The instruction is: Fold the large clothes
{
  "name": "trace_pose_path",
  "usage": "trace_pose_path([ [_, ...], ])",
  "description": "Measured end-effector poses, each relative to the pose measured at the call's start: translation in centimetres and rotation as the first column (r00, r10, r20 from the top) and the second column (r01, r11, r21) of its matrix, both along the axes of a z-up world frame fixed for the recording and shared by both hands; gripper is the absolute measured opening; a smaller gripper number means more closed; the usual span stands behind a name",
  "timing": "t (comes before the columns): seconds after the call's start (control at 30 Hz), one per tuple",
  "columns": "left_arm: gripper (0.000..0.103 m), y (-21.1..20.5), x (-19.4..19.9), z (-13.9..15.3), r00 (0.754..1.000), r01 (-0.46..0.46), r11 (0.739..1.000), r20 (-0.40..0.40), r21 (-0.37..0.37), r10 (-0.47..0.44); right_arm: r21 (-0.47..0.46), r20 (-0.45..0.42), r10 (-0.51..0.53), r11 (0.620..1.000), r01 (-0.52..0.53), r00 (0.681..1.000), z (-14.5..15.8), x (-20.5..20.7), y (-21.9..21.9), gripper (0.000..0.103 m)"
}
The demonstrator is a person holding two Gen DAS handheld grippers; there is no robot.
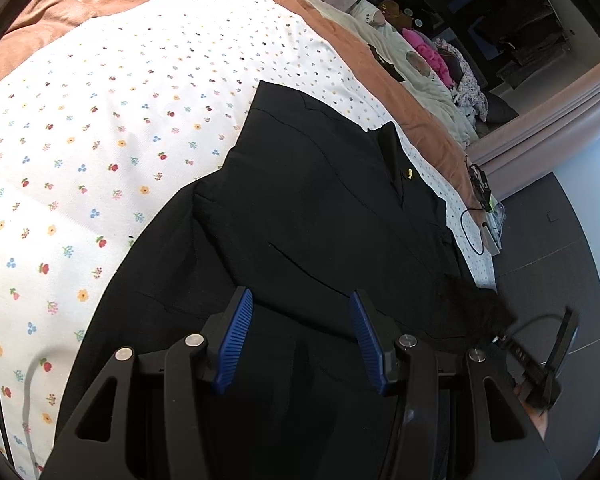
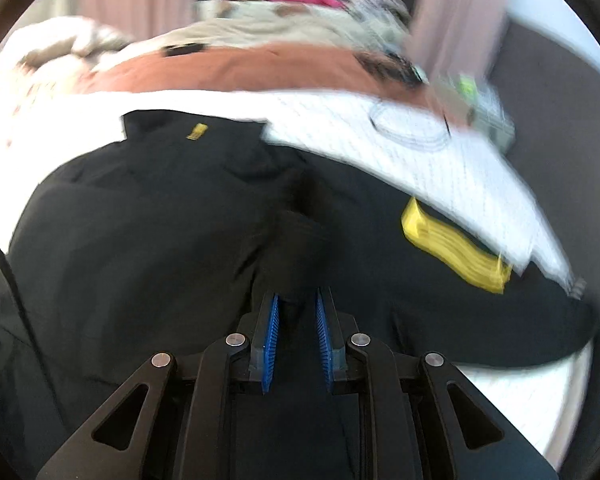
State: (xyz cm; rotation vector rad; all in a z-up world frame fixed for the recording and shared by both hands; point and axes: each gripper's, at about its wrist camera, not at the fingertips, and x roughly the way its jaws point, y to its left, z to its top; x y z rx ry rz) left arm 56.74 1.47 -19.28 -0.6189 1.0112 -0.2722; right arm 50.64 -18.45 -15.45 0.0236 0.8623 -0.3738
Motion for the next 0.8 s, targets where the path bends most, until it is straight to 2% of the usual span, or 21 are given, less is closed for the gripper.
trace_pose_path([
  [0.1, 0.052, -0.3, 0.2, -0.1, 1.000, 0.006, 1.000, -0.016, 0.009, -0.006, 0.215, 0.002, -0.026, 0.976, 0.025, 1.000, -2.7, -1.8, -3.1, 0.021],
  [0.13, 0.052, -0.5, 0.2, 0.0, 1.000, 0.009, 0.999, -0.014, 0.034, -0.008, 0.256, -0.004, -0.026, 0.966, 0.026, 1.000, -3.8, -2.3, -3.6, 0.036],
  [0.17, 0.056, -0.8, 0.3, 0.0, 1.000, 0.013, 0.998, -0.011, 0.055, -0.012, 0.288, -0.003, -0.022, 0.958, 0.022, 1.000, -4.7, -2.6, -3.8, 0.060],
  [0.2, 0.061, -1.1, 0.3, 0.1, 1.000, 0.020, 0.997, -0.008, 0.072, -0.019, 0.335, 0.011, -0.013, 0.942, 0.009, 1.000, -5.6, -3.0, -4.0, 0.069],
  [0.23, 0.073, -1.4, 0.3, 0.3, 1.000, 0.031, 0.996, 0.000, 0.078, -0.031, 0.361, 0.021, -0.008, 0.933, 0.000, 1.000, -5.9, -2.9, -4.5, 0.073],
  [0.27, 0.081, -1.6, 0.3, 0.4, 0.999, 0.037, 0.997, 0.009, 0.075, -0.038, 0.401, 0.033, -0.007, 0.916, -0.007, 0.999, -6.6, -3.2, -4.8, 0.073],
  [0.33, 0.082, -1.8, 0.2, 0.5, 0.999, 0.040, 0.996, 0.021, 0.075, -0.042, 0.469, 0.054, -0.019, 0.883, -0.009, 0.998, -7.7, -2.7, -6.1, 0.073],
  [0.4, 0.082, -1.9, 0.3, 0.5, 0.999, 0.038, 0.995, 0.024, 0.093, -0.040, 0.499, 0.063, -0.032, 0.867, -0.004, 0.997, -8.4, -2.1, -7.2, 0.073],
  [0.43, 0.082, -1.9, 0.3, 0.5, 0.999, 0.034, 0.994, 0.026, 0.100, -0.037, 0.510, 0.058, -0.042, 0.860, 0.007, 0.997, -8.5, -1.4, -8.2, 0.072],
  [0.5, 0.082, -1.9, 0.3, 0.4, 0.999, 0.027, 0.994, 0.025, 0.107, -0.030, 0.522, 0.053, -0.062, 0.852, 0.025, 0.997, -10.0, -1.2, -8.4, 0.049],
  [0.53, 0.082, -1.8, 0.3, 0.3, 0.999, 0.024, 0.994, 0.024, 0.106, -0.027, 0.512, 0.041, -0.067, 0.858, 0.037, 0.997, -9.5, -0.3, -8.6, 0.031],
  [0.57, 0.082, -1.8, 0.3, 0.3, 0.999, 0.020, 0.994, 0.025, 0.106, -0.023, 0.502, 0.035, -0.074, 0.864, 0.047, 0.997, -9.6, -0.3, -8.4, 0.020],
  [0.67, 0.082, -2.1, 0.4, 0.3, 0.999, 0.018, 0.993, 0.026, 0.116, -0.021, 0.502, 0.053, -0.077, 0.864, 0.040, 0.996, -9.0, 0.5, -9.1, 0.014],
  [0.8, 0.082, -2.7, 0.4, 0.2, 0.999, 0.023, 0.989, 0.026, 0.143, -0.027, 0.488, 0.059, -0.070, 0.872, 0.032, 0.996, -7.8, 0.8, -9.7, 0.014],
])
